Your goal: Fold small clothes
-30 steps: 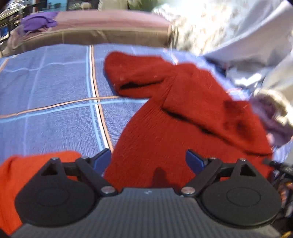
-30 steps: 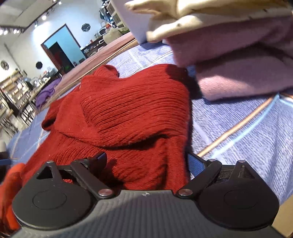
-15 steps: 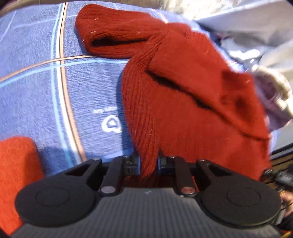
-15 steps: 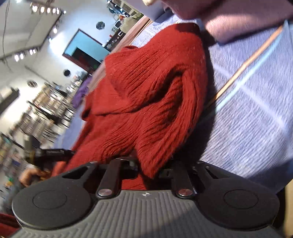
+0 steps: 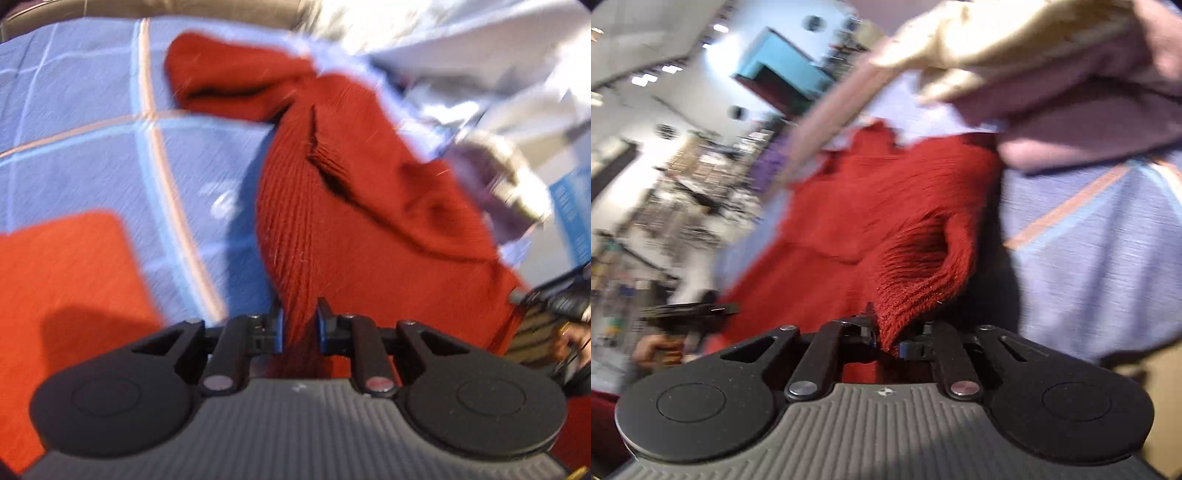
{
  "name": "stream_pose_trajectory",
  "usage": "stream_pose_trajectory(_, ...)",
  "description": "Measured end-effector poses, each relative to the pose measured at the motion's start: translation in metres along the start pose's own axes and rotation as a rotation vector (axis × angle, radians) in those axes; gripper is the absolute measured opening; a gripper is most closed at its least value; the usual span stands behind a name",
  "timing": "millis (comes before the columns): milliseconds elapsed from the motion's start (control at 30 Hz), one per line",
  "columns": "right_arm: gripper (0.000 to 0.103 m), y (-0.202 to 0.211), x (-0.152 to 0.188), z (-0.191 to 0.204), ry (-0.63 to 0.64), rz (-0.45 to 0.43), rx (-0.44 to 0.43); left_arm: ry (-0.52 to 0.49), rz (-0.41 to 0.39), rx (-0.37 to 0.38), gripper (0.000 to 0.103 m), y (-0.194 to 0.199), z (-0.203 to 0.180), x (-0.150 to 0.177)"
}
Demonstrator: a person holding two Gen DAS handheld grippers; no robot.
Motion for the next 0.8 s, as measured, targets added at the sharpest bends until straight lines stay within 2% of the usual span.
stream_pose_trajectory(33,0.049,-0.01,0.004,-0.008,-0.002,0.016,0.052,0.009,0.013,-0.036,0.02,-0.005,0.01,0.001)
stream_pose_trajectory(67,0.066,-0.015,0.004,-0.011,0.001,0.02,0.104,0.024,0.011,-0.056,0.026,-0.004,0.019,-0.001)
stream_pose_trajectory(100,0.068,-0.017,0.001,-0.011,0.02,0.009,0.132,0.039,-0.01,-0.056,0.033,-0.002,0.022,-0.007)
stream_pose_trajectory(133,0.068,-0.018,-0.002,-0.005,0.053,-0.018,0.143,0.055,-0.046,-0.053,0.053,0.002,0.023,-0.019)
stream_pose_trajectory(167,0.074,-0.018,-0.009,0.002,0.106,-0.064,0.171,0.061,-0.087,-0.055,0.076,0.007,0.022,-0.033)
stream_pose_trajectory(233,0.075,-0.02,-0.026,0.012,0.185,-0.13,0.242,0.033,-0.15,-0.064,0.096,0.011,0.016,-0.065)
stream_pose_trajectory(333,0.075,-0.028,-0.04,0.029,0.25,-0.167,0.312,-0.057,-0.172,-0.079,0.096,0.001,-0.01,-0.112)
stream_pose_trajectory(367,0.076,-0.032,-0.042,0.029,0.278,-0.143,0.336,-0.102,-0.168,-0.077,0.097,-0.005,-0.023,-0.127)
stream_pose_trajectory(400,0.089,-0.034,-0.041,0.027,0.316,-0.097,0.364,-0.145,-0.159,-0.082,0.098,-0.012,-0.033,-0.14)
stream_pose_trajectory(433,0.102,-0.04,-0.032,0.026,0.357,-0.012,0.383,-0.185,-0.154,-0.096,0.099,-0.019,-0.044,-0.153)
stream_pose_trajectory(467,0.103,-0.042,-0.023,0.024,0.389,0.061,0.385,-0.222,-0.162,-0.112,0.1,-0.024,-0.053,-0.166)
stream_pose_trajectory(567,0.103,-0.022,-0.009,0.018,0.402,0.092,0.425,-0.34,-0.231,-0.156,0.103,-0.049,-0.081,-0.21)
stream_pose_trajectory(633,0.103,0.003,-0.015,0.014,0.366,0.019,0.423,-0.447,-0.257,-0.188,0.103,-0.073,-0.096,-0.236)
stream_pose_trajectory(667,0.103,0.013,-0.024,0.019,0.362,-0.034,0.395,-0.517,-0.253,-0.206,0.103,-0.09,-0.106,-0.249)
stream_pose_trajectory(767,0.103,0.019,-0.062,0.05,0.388,-0.212,0.279,-0.694,-0.159,-0.265,0.103,-0.148,-0.119,-0.279)
stream_pose_trajectory(800,0.103,0.012,-0.074,0.057,0.398,-0.244,0.261,-0.72,-0.125,-0.279,0.103,-0.165,-0.119,-0.287)
Point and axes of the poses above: each gripper's, at about its wrist camera, not at the fingertips, and y roughly against the way its jaws point, z to its left, x to its underside, the point moved 10 cm from there along -y, roughly the way its jaws point, and after that the axes turned 12 degrees about x, right-handed, at the moved point
